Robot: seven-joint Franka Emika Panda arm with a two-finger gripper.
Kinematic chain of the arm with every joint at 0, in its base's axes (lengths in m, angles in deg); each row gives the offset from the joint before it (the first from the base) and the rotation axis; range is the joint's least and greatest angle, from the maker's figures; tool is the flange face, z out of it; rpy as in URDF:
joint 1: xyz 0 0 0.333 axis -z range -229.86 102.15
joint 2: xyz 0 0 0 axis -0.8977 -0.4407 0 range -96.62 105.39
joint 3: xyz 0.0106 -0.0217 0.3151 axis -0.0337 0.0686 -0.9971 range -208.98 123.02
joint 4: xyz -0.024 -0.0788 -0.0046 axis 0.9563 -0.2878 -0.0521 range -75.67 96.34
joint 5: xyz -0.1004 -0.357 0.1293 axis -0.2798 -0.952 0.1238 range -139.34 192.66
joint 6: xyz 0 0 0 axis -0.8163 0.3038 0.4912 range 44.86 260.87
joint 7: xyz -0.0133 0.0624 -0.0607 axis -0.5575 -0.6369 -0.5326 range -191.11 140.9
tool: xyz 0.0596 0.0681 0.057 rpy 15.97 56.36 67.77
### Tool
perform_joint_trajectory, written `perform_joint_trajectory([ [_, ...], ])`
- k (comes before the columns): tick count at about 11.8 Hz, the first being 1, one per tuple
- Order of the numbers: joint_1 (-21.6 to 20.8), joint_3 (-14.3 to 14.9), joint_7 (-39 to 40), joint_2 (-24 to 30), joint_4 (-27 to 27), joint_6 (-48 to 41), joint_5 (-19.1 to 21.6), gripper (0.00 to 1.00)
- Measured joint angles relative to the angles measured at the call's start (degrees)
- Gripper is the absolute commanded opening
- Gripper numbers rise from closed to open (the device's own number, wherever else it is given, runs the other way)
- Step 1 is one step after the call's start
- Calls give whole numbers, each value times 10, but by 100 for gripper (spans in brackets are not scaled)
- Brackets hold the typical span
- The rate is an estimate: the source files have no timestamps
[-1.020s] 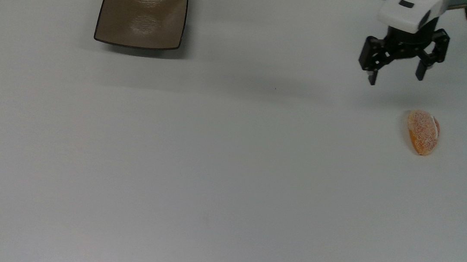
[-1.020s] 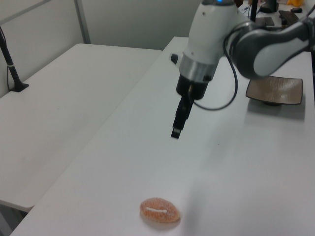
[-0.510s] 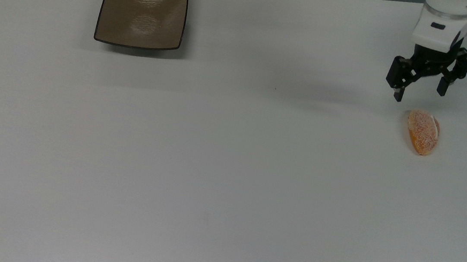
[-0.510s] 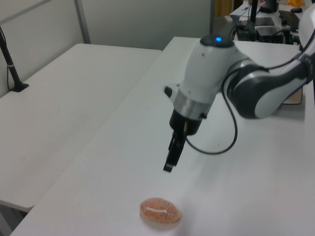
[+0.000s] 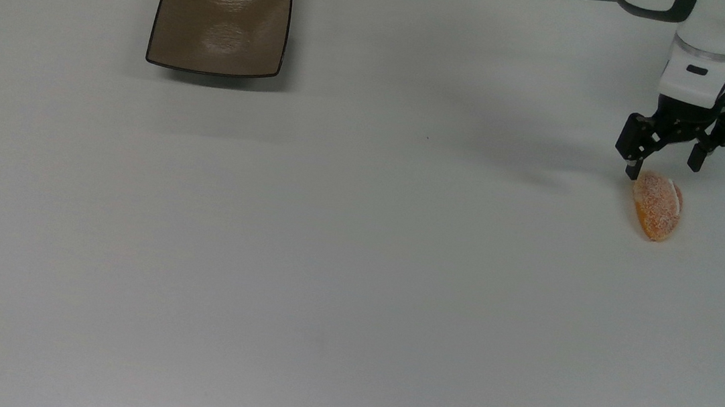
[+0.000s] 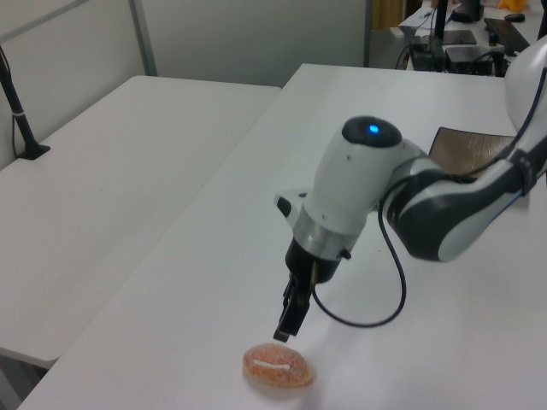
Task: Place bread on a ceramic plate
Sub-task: 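Lower the gripper onto the bread roll and close it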
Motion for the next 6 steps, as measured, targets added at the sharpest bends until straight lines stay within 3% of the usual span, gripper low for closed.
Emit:
perform_joint_trajectory([
  [6, -17, 10, -34, -40, -3, 44, -38, 100],
])
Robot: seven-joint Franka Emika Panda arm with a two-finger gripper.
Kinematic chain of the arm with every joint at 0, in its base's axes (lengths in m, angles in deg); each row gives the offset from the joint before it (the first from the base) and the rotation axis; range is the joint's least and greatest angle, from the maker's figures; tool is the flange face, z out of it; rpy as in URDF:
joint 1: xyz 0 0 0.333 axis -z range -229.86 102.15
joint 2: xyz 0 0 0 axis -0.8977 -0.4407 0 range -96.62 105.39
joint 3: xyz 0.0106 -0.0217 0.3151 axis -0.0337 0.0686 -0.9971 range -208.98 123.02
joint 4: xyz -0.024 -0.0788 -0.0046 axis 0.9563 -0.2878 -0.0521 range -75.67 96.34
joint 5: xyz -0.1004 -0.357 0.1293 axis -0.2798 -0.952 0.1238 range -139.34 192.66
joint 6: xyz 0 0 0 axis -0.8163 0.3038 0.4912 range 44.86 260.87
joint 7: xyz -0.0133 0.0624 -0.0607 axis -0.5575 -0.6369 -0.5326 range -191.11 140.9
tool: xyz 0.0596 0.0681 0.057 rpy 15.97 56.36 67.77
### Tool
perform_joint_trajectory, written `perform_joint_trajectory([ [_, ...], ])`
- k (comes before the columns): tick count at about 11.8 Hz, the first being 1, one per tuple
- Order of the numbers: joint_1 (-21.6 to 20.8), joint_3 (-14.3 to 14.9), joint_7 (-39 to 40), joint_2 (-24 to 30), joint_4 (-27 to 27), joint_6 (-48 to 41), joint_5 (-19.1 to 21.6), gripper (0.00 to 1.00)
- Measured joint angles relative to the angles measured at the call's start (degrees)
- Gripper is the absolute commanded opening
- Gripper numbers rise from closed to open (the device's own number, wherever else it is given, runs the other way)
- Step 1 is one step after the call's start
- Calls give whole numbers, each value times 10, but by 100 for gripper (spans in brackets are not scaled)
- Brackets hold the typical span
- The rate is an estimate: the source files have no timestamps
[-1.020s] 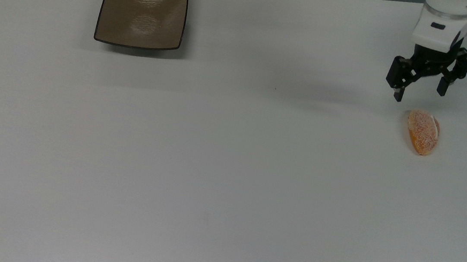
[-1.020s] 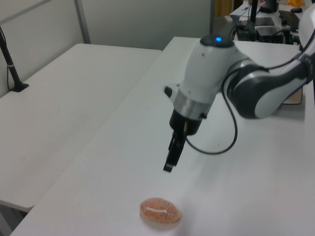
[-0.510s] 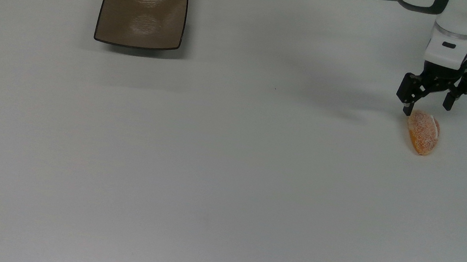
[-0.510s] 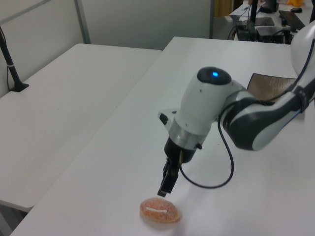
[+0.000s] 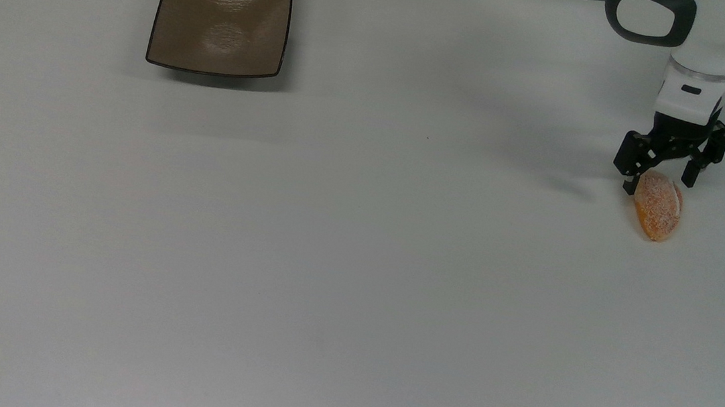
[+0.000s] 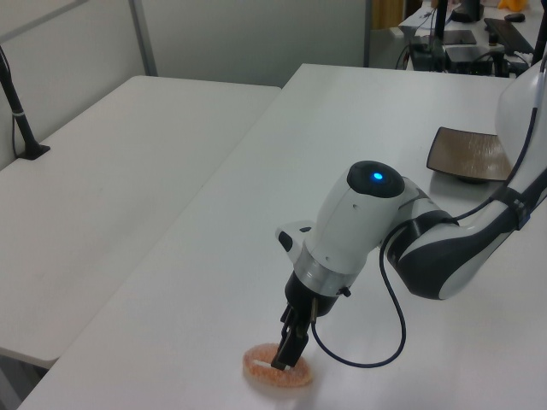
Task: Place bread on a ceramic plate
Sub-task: 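Lower the gripper onto the bread roll and close it, then lift the bread roll and carry it over the brown plate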
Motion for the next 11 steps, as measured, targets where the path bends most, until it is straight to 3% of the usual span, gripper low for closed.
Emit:
perform_joint_trajectory([
  [2, -2, 0, -6, -7, 0, 2, -15, 95],
  [4, -4, -5, -22, -15, 0, 16, -37, 50],
  [5, -5, -8, -28, -18, -1, 19, -52, 33],
  [6, -5, -12, -33, -20, -1, 19, -64, 22],
  [11, -7, -14, -50, -22, -3, 19, -80, 20],
])
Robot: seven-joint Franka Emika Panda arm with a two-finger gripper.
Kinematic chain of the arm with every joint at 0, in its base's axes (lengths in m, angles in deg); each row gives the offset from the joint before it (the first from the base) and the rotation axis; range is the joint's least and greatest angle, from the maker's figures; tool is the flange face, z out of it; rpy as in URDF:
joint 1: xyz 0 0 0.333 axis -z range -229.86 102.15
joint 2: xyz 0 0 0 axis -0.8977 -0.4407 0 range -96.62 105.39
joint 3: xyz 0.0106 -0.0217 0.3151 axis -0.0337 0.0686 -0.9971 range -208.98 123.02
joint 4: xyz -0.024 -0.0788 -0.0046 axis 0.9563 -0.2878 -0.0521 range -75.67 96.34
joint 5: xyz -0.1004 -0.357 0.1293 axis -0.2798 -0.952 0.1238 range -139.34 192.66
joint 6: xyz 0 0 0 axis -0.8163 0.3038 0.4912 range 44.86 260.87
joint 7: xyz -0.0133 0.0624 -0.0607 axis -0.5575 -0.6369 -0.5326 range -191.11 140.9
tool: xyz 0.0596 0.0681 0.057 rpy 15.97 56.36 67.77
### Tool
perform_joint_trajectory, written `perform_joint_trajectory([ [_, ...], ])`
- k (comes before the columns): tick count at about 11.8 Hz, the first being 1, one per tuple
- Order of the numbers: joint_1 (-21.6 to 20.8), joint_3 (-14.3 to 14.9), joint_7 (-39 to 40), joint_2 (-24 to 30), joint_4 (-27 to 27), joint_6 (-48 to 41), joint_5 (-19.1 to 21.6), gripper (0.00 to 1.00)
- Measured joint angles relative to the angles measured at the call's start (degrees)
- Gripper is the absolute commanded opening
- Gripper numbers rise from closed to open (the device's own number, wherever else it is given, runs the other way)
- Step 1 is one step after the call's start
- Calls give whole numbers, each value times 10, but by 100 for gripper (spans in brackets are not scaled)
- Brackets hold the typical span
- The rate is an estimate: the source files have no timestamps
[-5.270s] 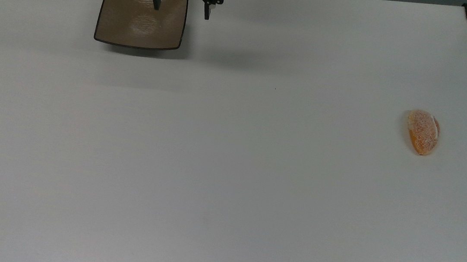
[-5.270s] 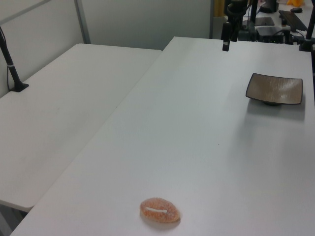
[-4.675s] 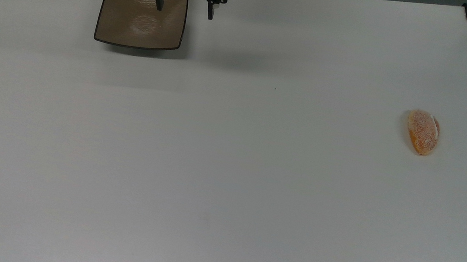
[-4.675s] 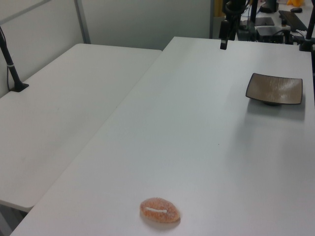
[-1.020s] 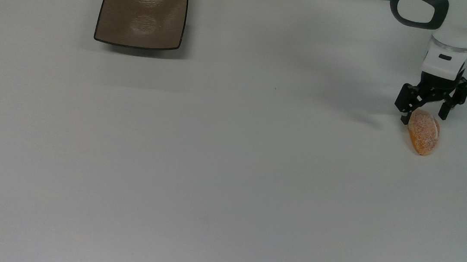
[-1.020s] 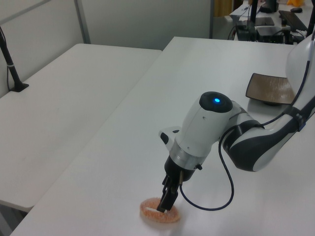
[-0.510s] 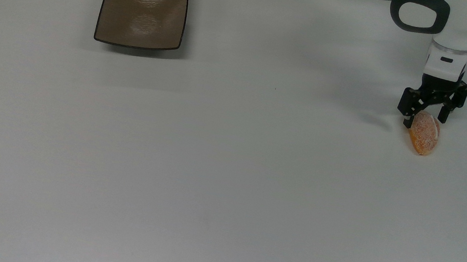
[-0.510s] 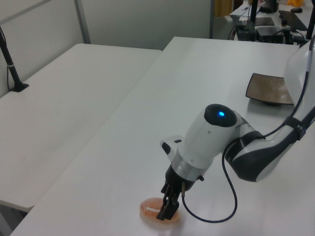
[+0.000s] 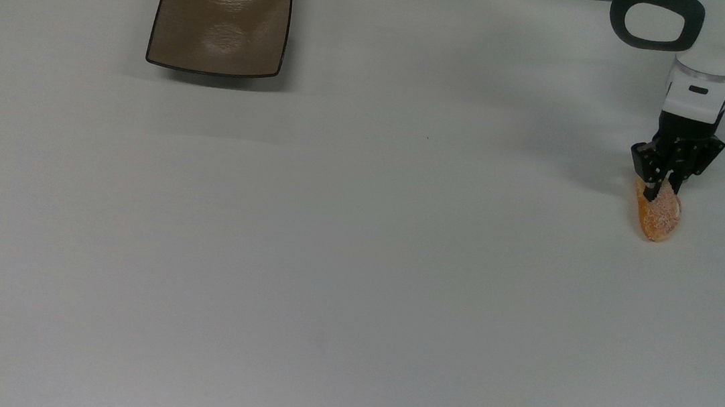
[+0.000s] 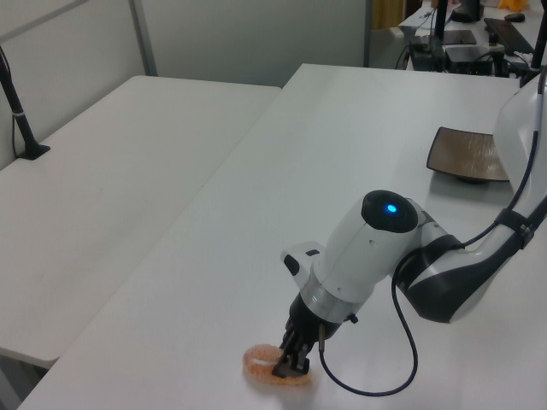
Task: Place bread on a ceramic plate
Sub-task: 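Lift the bread roll and carry it over the brown plate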
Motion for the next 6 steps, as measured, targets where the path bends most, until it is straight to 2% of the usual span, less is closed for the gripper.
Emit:
perform_joint_trajectory([
  [3, 4, 0, -12, 15, -1, 0, -13, 20],
  [5, 13, 2, -13, 58, 19, 0, -13, 21],
  [6, 22, 3, -13, 90, 49, -1, -13, 21],
])
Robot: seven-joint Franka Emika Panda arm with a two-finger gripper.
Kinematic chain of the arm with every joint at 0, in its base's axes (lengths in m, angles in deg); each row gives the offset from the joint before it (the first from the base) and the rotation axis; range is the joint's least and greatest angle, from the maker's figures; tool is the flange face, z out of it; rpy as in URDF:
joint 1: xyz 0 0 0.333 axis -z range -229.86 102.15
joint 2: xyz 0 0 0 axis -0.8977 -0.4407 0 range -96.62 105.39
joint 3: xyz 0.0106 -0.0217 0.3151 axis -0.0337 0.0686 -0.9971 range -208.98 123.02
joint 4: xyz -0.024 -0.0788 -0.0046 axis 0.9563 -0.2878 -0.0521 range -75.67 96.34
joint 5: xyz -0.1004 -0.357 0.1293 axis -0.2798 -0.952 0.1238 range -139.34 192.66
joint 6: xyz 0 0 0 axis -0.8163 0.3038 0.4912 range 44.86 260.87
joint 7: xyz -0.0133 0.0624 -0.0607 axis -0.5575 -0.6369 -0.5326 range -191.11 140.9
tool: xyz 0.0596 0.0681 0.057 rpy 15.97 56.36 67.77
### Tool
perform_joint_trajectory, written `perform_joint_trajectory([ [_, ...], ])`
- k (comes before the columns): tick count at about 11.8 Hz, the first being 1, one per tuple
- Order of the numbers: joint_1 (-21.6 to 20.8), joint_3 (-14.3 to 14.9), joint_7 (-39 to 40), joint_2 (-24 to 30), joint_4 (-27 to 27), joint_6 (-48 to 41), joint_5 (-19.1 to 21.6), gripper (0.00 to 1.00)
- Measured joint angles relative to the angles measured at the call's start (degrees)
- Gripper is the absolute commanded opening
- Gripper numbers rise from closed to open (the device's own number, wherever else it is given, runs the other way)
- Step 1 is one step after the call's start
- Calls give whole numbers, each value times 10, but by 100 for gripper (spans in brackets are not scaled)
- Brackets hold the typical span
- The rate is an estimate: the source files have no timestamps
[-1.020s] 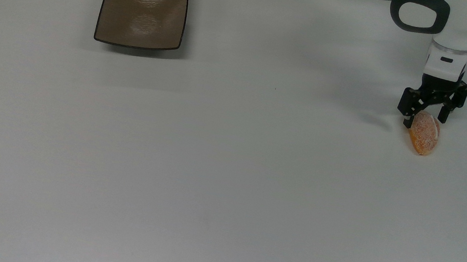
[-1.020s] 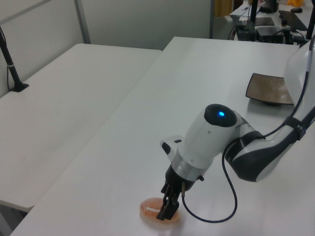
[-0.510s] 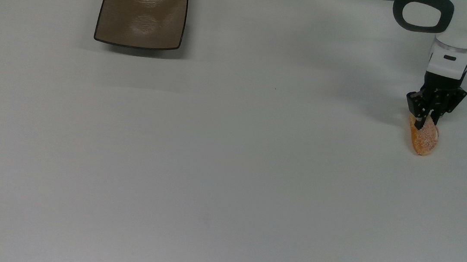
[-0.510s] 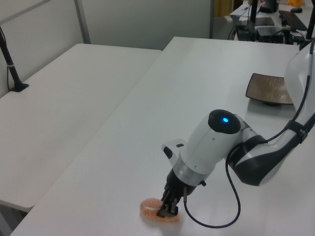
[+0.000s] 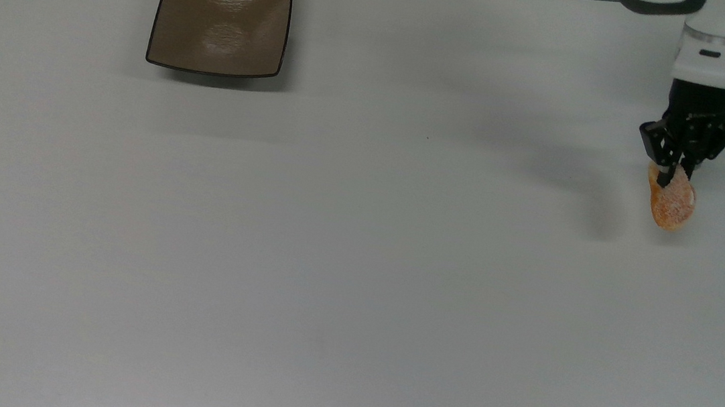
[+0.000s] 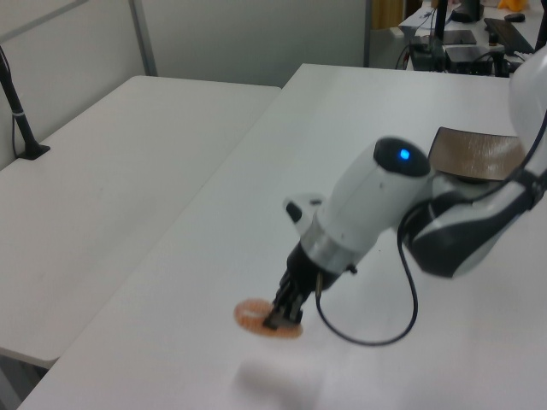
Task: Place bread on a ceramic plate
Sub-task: 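Lift the bread roll and carry it over the brown plate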
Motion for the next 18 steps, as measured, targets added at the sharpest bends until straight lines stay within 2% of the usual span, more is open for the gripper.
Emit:
perform_joint_trajectory([
  [4, 34, 22, 32, 130, 147, -27, 10, 21],
  [7, 71, 39, 175, 213, 219, -106, 97, 21],
  [9, 89, 73, 293, 279, 244, -191, 158, 21],
  [10, 102, 88, 343, 311, 249, -235, 174, 21],
  [13, 151, 143, 474, 397, 269, -334, 193, 21],
  [16, 177, 227, 638, 452, 298, -422, 196, 21],
  [18, 202, 277, 728, 470, 329, -433, 196, 21],
])
